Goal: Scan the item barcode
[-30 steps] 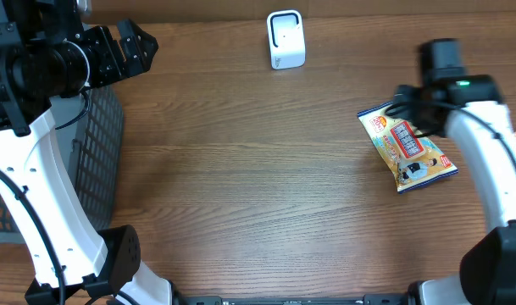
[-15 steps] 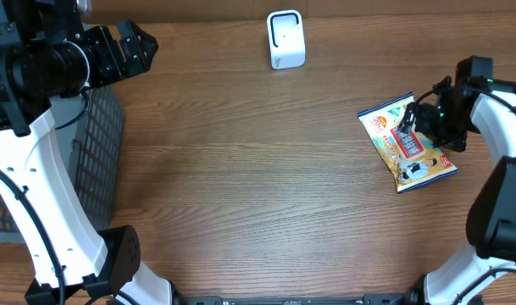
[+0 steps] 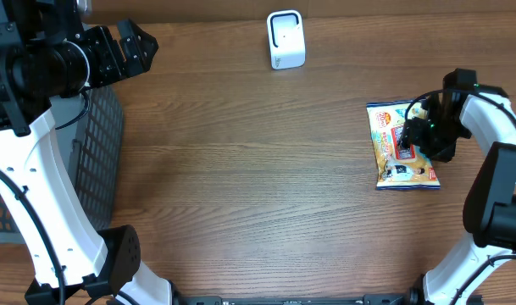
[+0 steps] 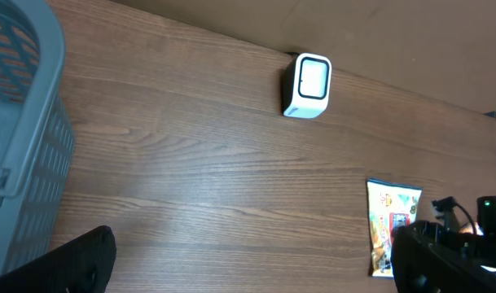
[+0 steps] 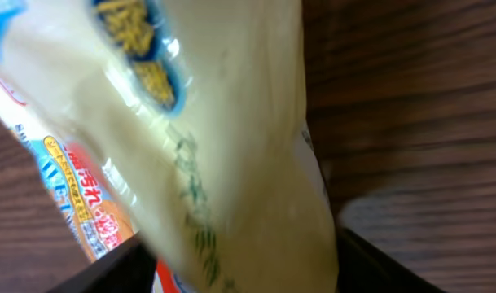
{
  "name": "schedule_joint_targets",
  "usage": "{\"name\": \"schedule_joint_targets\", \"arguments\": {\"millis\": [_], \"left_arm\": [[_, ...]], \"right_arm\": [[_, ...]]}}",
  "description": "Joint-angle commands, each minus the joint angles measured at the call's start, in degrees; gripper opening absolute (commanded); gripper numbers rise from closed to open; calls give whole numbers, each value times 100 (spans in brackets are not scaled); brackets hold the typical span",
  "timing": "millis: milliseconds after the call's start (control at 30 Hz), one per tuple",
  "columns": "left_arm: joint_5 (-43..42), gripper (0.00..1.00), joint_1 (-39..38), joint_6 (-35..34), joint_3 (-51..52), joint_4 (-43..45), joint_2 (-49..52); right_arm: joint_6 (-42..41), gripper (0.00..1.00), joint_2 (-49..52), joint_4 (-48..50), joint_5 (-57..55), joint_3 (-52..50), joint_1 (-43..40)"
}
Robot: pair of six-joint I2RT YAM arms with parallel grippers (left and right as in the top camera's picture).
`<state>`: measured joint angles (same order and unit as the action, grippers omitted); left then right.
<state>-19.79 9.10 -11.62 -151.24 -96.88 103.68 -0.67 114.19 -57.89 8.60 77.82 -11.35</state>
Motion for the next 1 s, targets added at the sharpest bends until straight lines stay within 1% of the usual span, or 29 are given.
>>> {"name": "schedule_joint_targets", "arguments": {"millis": [0,33,67,200,233,333,433,533,600,633,667,700,733,833,867,933,967], "left_arm": [[-59,100,26,48,-63,9,-24],[-59,100,26,48,-63,9,-24],[-59,100,26,48,-63,9,-24],[-59,100,26,48,-63,9,-24],[-59,100,26,48,-63,9,-24],[-59,100,26,48,-63,9,-24],[-59,100,26,48,-63,9,-24],[-59,100,26,48,-63,9,-24],[-59,100,26,48,-63,9,-24],[-59,100,26,48,-63,9,-24],[-59,100,26,48,-63,9,-24],[-59,100,26,48,-63,9,-24],[-59,100,26,48,-63,9,-24],[-59,100,26,48,-63,9,-24],[-59,100,26,48,-63,9,-24],[-59,100,26,48,-63,9,-24],[-59,100,26,48,-63,9,-24]], "right_arm": [[-243,29,92,114,-85,-208,26],[-376,13,92,109,-83,-203,26],[-496,4,92,94,-31,-184,26],[-535,4,90,-85,894,96,68],[-535,4,90,-125,1373,278,127],[-612,4,90,-94,2293,680,317],[-1311,4,90,258,2726,1095,654],[-1814,4,90,754,2728,1370,1051],[-2332,4,92,1373,2702,1488,1491],[-2653,4,92,1812,2632,1506,1755],[-3215,4,92,2452,2400,1506,2081],[-3357,4,92,2686,2323,1506,2173],[-3853,4,101,3416,1847,1506,2433],[-4369,4,140,4179,1161,1506,2680],[-4732,4,223,4636,911,1506,2776],[-5117,4,457,5250,769,1521,2817],[-5274,4,560,5407,767,1539,2817]]}}
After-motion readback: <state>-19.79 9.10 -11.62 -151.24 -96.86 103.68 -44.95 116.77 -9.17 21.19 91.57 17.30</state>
